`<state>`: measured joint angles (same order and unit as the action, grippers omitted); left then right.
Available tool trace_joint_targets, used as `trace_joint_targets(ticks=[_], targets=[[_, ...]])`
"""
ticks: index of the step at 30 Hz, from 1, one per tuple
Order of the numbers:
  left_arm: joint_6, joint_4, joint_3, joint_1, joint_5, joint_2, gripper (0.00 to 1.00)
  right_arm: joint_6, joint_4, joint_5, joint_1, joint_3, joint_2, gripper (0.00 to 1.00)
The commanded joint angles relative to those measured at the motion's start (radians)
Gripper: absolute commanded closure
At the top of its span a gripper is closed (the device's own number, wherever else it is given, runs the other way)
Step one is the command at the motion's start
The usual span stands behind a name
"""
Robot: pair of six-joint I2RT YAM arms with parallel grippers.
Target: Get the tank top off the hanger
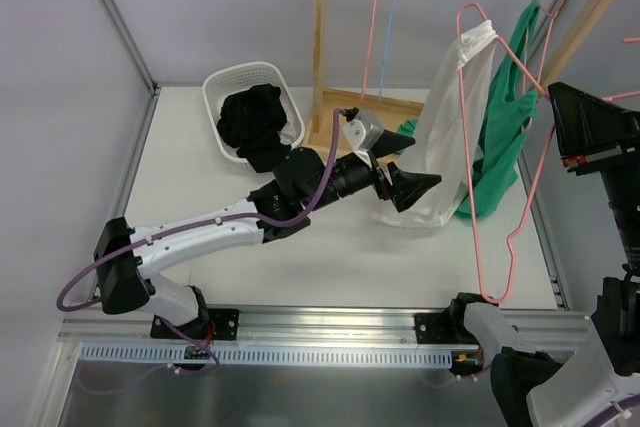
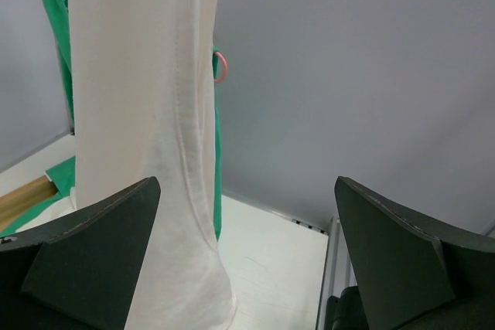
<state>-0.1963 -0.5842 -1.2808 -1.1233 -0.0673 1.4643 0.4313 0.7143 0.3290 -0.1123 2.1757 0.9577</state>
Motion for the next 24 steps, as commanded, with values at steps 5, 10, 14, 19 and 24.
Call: trace_joint_targets(ticks=[5,10,14,19,24], targets=[[0.038,-0.026,0.006,-0.023,0.170,-0.030,0.01,0.044,-0.131,0.019,0.005,0.004,-0.002,1.00],[0.075,-0.023,-0.086,-0.023,0.201,0.076,0.01,0.050,-0.142,0.015,0.005,-0.011,-0.017,1.00],[0.069,-0.017,-0.169,-0.017,0.228,0.154,0.01,0.064,-0.145,0.019,0.005,-0.010,-0.019,1.00],[0.051,-0.016,-0.271,0.000,0.190,0.238,0.01,0.069,-0.145,0.015,0.005,-0.016,-0.031,1.00],[0.061,0.061,-0.377,0.031,0.277,0.291,0.55,0.076,-0.144,0.010,0.005,-0.043,-0.060,1.00]])
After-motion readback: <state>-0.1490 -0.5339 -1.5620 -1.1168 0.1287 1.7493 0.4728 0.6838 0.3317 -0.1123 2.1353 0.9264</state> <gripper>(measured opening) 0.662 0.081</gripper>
